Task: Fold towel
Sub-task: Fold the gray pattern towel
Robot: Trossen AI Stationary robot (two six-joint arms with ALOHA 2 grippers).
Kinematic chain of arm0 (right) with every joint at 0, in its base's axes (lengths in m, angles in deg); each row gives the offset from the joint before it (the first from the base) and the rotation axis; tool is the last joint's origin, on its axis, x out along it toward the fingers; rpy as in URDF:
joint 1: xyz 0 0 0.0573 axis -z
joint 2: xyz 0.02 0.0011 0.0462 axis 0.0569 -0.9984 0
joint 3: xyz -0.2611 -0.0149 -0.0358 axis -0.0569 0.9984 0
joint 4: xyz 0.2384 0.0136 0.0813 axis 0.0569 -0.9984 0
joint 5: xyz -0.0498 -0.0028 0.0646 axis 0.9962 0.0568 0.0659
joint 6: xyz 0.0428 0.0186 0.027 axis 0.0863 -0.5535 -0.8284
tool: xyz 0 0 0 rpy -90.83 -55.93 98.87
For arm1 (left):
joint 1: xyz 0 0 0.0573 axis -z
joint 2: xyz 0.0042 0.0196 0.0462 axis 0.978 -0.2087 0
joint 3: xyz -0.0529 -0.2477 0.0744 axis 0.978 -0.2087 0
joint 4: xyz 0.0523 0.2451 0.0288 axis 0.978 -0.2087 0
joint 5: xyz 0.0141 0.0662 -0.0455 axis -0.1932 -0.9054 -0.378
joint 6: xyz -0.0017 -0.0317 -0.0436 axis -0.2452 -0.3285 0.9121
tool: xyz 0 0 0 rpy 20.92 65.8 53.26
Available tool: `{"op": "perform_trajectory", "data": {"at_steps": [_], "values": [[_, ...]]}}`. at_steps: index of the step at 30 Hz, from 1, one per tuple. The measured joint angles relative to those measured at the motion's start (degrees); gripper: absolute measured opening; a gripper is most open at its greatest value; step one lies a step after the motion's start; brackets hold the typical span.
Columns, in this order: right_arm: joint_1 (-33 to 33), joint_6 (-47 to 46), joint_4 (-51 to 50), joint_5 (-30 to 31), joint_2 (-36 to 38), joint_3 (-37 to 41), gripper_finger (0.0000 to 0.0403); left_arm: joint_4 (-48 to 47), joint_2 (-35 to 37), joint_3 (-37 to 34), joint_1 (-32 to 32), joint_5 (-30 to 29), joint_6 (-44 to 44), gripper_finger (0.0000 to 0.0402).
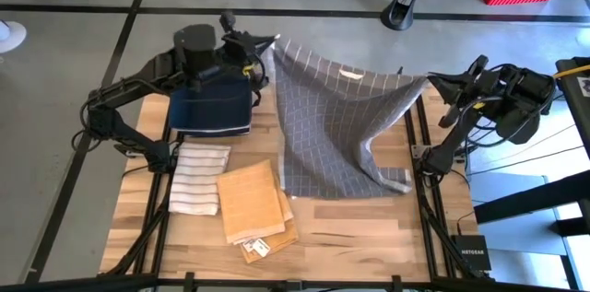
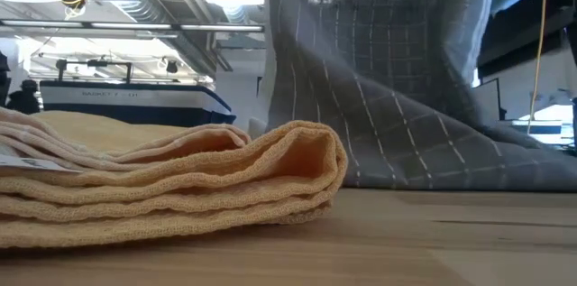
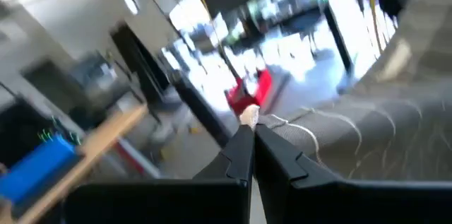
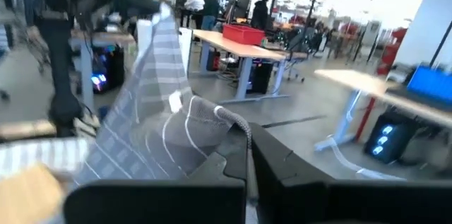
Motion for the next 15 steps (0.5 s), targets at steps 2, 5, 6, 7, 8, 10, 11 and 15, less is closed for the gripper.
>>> {"op": "perform_trajectory", "data": {"at_steps": [2, 5, 6, 7, 8, 10, 11, 15], "values": [[0.00, 4.24, 0.54, -0.02, -0.24, -0.77, 0.0005, 5.00, 0.00, -0.01, -0.56, 1.29, -2.18, 0.0005], [0.00, 8.65, 0.59, -0.12, -1.09, -2.21, 0.0005, 11.39, 0.02, 0.01, -0.89, 1.49, -4.93, 0.0005], [0.00, 9.44, 0.53, -0.14, -1.29, -2.69, 0.0005, 12.53, 0.02, 0.01, -1.21, 1.51, -5.85, 0.0005], [-0.02, 9.89, 0.52, -0.19, -1.32, -3.16, 0.0005, 13.08, 0.02, 0.01, -1.53, 1.54, -6.70, 0.0005], [-0.02, 10.35, 0.46, -0.34, -1.25, -3.55, 0.0005, 12.94, 0.02, 0.01, -1.82, 1.57, -7.09, 0.0005], [-0.02, 10.75, 0.30, -0.75, -0.53, -4.21, 0.0005, 11.26, -0.08, 0.01, -2.93, 1.60, -6.59, 0.0005], [-0.02, 10.94, 0.26, -1.00, -0.11, -4.49, 0.0005, 10.23, -0.26, 0.01, -3.49, 1.59, -5.71, 0.0005], [-0.13, 14.42, 3.89, -2.08, -0.41, -6.60, 0.0005, 6.72, -0.84, -0.06, -4.80, 2.34, -2.62, 0.0005]]}}
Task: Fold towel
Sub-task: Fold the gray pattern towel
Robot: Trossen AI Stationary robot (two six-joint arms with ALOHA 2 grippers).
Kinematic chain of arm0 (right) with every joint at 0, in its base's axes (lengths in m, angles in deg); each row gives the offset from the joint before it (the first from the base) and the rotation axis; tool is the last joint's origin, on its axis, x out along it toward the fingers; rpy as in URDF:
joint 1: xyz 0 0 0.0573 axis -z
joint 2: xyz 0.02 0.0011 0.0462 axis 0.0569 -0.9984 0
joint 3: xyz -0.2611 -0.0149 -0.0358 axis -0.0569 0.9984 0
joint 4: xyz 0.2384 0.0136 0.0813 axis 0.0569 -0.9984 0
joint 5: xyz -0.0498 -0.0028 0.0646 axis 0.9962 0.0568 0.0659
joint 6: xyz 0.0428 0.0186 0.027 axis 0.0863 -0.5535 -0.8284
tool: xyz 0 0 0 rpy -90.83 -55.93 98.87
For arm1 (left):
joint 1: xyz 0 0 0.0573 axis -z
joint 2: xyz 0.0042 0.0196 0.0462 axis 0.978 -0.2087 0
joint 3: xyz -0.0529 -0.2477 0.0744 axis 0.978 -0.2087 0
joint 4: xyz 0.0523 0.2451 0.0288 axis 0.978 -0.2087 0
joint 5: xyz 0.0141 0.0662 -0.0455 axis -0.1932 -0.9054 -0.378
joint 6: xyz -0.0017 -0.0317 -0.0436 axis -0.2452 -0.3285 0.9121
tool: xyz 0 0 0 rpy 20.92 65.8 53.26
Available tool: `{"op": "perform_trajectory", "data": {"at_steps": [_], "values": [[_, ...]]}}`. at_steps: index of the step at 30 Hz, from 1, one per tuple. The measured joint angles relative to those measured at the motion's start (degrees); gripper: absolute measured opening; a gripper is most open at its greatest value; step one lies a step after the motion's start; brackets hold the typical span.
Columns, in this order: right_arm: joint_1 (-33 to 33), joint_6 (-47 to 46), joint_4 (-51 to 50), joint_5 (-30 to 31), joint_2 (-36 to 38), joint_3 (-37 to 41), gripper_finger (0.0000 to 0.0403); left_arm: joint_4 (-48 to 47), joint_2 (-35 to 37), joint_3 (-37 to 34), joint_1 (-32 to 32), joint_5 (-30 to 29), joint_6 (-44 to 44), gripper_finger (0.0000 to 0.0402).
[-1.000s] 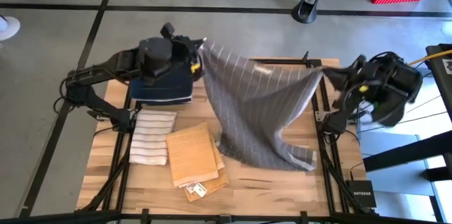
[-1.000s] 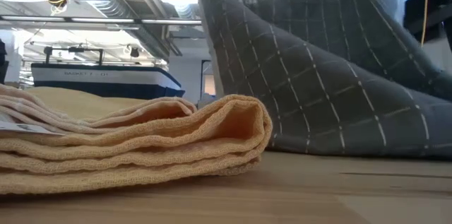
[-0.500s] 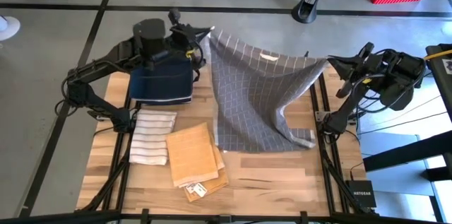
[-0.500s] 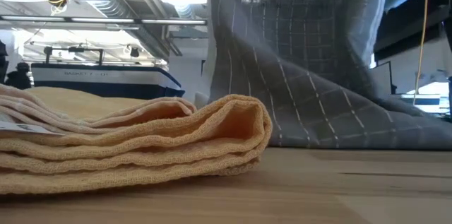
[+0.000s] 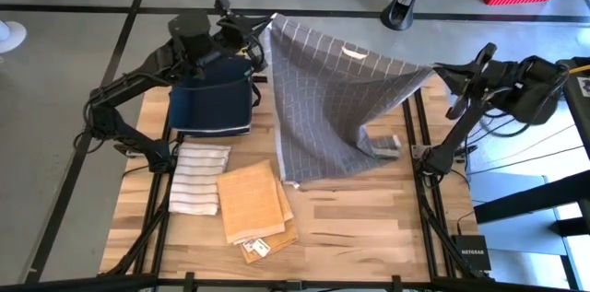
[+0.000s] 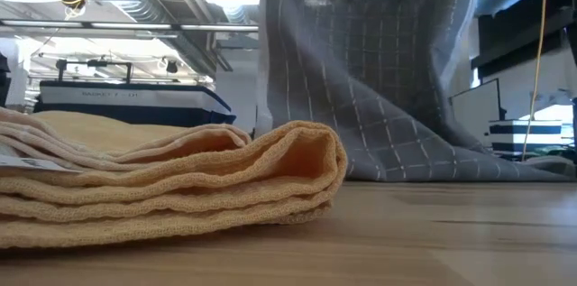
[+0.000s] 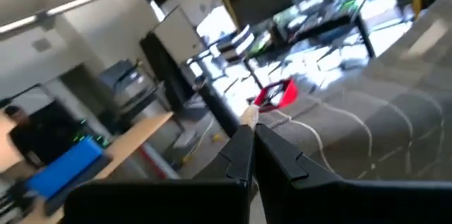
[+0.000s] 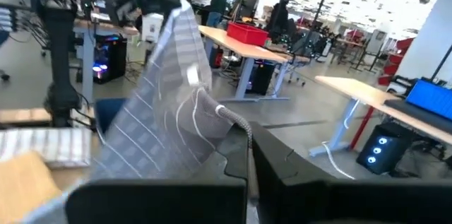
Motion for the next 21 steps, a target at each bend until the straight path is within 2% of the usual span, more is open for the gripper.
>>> {"op": "perform_trajectory", "data": {"at_steps": [2, 7, 12, 16, 21], "values": [[0.00, 8.65, 7.67, -0.11, -0.90, -2.01, 0.0005, 1.92, -0.23, 0.00, 0.20, 1.93, 0.70, 0.0005], [0.00, 40.37, 36.52, -1.51, -4.57, -8.30, 0.0005, 12.86, -0.09, 0.33, 3.45, 3.06, 1.98, 0.0005], [0.00, 64.88, 60.28, -1.83, -9.32, -14.86, 0.0005, 18.17, 0.01, 5.09, 7.49, 3.11, 1.12, 0.0005], [0.00, 73.97, 67.31, 0.12, -11.48, -20.19, 0.0005, 18.18, 0.25, 9.37, 9.59, 3.13, 0.05, 0.0005], [0.00, 75.66, 67.20, 0.15, -13.28, -22.18, 0.0005, 17.04, 0.14, 11.54, 12.59, 3.00, 0.29, 0.0005]]}}
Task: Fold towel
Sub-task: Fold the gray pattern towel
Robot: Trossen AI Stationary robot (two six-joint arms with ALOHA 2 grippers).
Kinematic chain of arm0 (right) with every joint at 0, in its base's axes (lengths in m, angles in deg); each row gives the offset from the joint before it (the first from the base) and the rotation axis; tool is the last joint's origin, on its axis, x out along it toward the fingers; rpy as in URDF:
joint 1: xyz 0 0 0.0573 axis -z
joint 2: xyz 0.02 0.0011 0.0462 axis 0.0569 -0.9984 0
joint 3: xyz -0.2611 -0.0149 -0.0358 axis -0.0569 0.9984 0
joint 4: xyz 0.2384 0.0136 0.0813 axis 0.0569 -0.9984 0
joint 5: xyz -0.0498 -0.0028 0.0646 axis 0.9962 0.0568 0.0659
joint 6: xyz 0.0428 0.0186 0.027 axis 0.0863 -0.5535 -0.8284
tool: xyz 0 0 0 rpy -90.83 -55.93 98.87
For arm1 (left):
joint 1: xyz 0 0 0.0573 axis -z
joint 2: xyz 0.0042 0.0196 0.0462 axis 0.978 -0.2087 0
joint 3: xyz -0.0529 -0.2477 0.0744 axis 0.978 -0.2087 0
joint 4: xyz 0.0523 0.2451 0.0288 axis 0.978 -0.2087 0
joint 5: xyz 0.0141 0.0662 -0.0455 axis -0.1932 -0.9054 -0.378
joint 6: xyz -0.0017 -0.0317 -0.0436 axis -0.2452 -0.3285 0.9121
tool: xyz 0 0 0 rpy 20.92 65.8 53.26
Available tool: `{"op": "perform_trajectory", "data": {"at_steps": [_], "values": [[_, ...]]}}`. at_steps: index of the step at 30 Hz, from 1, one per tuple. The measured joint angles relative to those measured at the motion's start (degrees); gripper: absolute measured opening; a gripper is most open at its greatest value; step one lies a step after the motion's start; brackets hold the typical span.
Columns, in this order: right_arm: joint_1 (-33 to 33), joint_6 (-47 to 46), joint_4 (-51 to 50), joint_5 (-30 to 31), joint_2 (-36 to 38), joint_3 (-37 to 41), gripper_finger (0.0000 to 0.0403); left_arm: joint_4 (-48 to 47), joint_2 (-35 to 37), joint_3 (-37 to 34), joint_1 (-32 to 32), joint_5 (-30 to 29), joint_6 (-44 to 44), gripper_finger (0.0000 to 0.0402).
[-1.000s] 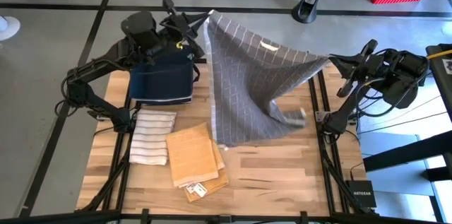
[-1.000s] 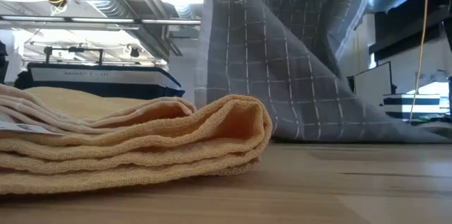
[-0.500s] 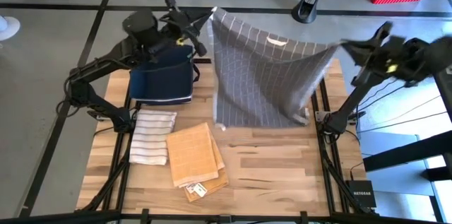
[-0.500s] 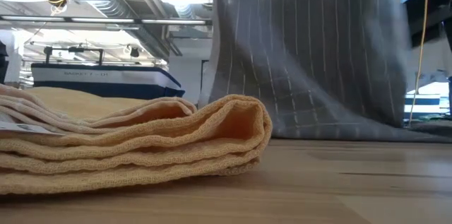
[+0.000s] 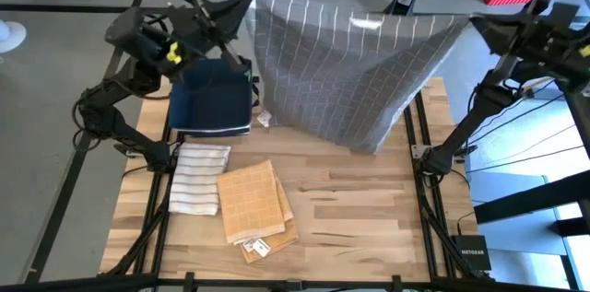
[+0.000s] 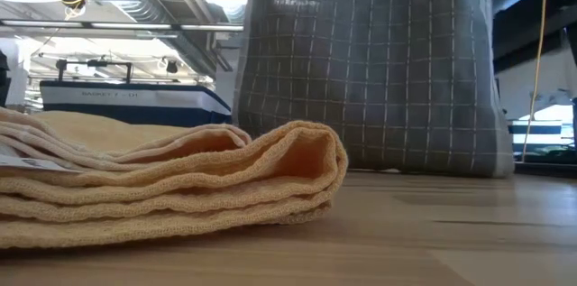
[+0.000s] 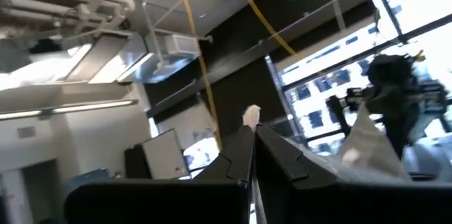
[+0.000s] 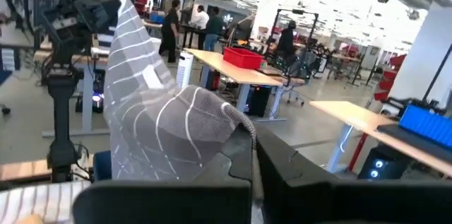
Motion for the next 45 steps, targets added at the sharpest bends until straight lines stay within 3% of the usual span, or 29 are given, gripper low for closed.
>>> {"op": "perform_trajectory", "data": {"at_steps": [9, 14, 23, 31, 38, 45], "values": [[0.00, 2.10, -4.22, -0.59, -6.17, -5.28, 0.0005, 0.00, -0.04, 0.00, 4.70, 0.08, -3.87, 0.0005], [0.00, 2.93, -4.17, 0.15, -5.98, -9.90, 0.0005, 1.08, -0.07, 0.00, 1.98, -1.15, -4.66, 0.0005], [0.00, -1.48, -3.84, 2.55, -4.55, -14.40, 0.0005, 4.64, -0.07, 0.02, -4.12, -2.57, 3.16, 0.0005], [0.00, 3.07, -4.52, 1.52, -4.49, -16.98, 0.0002, 6.16, -0.75, 0.00, -6.82, 2.37, 4.61, 0.0005], [0.00, 1.84, -3.18, 2.79, -9.93, -16.44, 0.0001, 6.26, -1.00, 0.02, -0.46, 6.03, 14.68, 0.0005], [0.00, 1.42, -1.06, 4.11, -18.00, -17.40, 0.0001, 5.94, -0.33, 0.07, 11.76, 6.16, 17.66, 0.0005]]}}
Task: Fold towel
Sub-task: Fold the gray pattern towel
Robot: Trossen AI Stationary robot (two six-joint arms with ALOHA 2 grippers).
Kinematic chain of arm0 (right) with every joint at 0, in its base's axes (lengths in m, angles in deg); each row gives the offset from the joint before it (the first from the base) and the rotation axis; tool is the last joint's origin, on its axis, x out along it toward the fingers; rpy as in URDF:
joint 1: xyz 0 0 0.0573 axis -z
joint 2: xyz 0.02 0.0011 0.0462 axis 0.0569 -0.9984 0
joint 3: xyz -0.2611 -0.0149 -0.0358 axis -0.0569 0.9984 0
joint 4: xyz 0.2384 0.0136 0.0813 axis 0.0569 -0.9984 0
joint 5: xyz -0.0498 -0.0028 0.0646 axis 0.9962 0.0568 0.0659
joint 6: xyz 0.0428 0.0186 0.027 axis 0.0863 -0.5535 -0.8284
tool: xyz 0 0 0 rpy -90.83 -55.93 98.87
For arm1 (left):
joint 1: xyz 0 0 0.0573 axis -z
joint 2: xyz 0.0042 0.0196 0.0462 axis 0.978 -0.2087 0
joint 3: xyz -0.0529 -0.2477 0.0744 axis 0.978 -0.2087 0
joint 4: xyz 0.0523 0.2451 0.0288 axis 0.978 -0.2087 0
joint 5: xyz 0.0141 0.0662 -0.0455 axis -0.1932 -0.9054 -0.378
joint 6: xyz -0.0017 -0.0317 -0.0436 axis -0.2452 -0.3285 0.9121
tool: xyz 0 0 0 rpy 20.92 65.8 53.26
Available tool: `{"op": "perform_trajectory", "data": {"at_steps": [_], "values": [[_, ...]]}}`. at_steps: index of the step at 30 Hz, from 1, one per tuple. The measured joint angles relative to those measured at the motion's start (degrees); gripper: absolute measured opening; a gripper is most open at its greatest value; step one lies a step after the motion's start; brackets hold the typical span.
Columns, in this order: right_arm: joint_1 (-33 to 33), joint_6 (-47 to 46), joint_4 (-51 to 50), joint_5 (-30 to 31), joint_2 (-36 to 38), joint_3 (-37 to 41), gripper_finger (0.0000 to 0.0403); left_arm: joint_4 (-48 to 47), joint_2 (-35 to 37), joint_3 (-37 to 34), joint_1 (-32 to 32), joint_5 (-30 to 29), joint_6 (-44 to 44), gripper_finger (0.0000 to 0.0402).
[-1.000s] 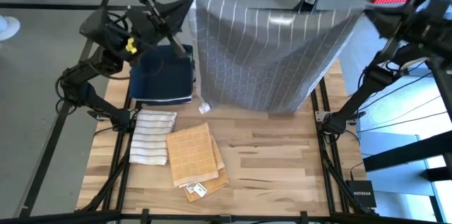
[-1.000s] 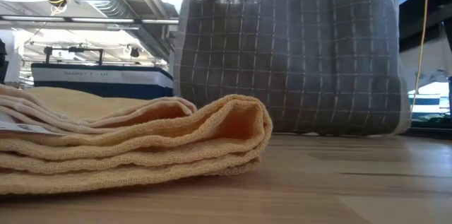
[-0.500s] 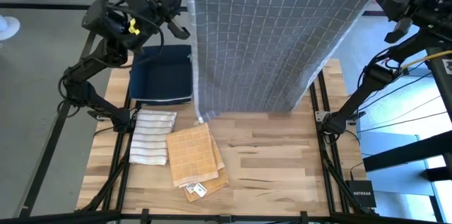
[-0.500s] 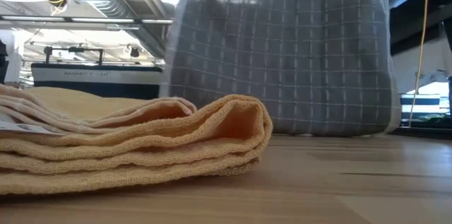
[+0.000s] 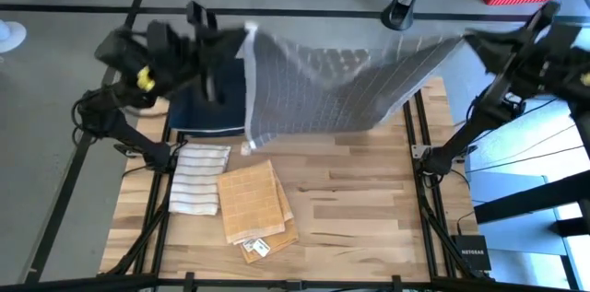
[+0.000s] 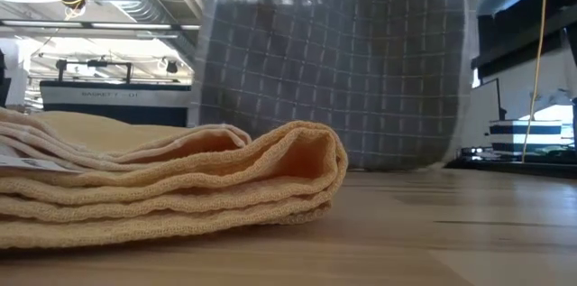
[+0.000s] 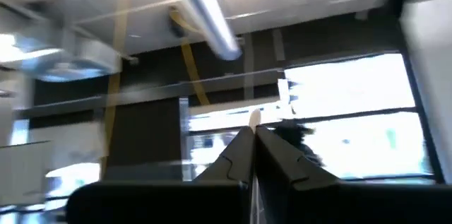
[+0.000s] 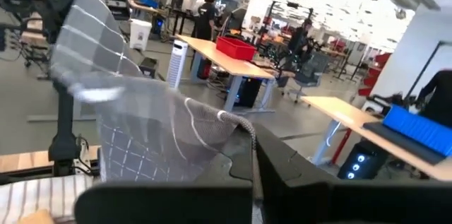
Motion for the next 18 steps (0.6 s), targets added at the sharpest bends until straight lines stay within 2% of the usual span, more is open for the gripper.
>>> {"op": "perform_trajectory", "data": {"at_steps": [6, 11, 15, 18], "values": [[0.00, 0.37, 0.93, -0.23, -9.01, -4.07, 0.0001, -0.77, -0.11, -0.02, 11.46, -0.48, -6.15, 0.0005], [-2.95, 1.11, 4.12, -0.58, -11.58, -3.91, 0.0002, -0.29, -0.07, -0.02, 17.37, -2.74, -10.01, 0.0005], [-4.58, 3.63, 8.54, -5.68, -12.27, -4.26, 0.0002, 2.50, -0.09, -0.02, 20.16, -2.92, -13.67, 0.0005], [-4.52, 7.27, 12.74, -9.76, -12.64, -4.03, 0.0002, 4.20, -0.07, -0.02, 20.51, -5.57, -17.07, 0.0005]]}}
